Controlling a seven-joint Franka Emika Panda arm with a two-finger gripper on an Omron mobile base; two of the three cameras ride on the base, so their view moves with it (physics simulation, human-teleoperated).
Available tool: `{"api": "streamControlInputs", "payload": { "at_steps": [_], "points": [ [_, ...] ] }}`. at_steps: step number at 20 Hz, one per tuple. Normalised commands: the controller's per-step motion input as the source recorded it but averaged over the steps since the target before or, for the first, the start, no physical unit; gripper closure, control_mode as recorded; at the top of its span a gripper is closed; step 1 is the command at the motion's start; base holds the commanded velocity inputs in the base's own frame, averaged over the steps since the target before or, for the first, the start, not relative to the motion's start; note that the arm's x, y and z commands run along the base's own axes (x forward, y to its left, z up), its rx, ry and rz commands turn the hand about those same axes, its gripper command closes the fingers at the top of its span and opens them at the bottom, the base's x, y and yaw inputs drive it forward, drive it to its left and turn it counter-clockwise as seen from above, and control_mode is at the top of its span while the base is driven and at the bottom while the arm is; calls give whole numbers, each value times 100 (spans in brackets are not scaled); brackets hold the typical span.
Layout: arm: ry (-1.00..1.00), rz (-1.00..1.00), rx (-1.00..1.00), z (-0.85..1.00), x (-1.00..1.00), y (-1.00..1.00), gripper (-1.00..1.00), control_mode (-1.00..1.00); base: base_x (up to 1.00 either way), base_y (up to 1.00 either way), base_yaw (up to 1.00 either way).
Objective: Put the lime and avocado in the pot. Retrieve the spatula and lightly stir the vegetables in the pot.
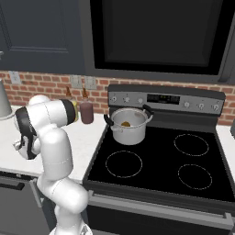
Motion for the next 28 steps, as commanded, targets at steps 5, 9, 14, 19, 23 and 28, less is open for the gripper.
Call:
{"api": "streamControlInputs", "payload": {
  "at_steps": [5,9,14,19,23,28],
  "points": [
    [-7,0,0,-2,-36,8,100,-100,0,0,0],
    [-7,0,0,0,-16,0,100,-100,0,0,0],
    [-7,0,0,0,-10,0,100,-100,0,0,0],
    [-13,0,0,1,-30,0,100,-100,0,0,0],
    [-9,0,1,17,-41,-5,100,-100,0,0,0],
    [-14,-2,3,50,-35,-19,100,-100,0,0,0]
  ]
}}
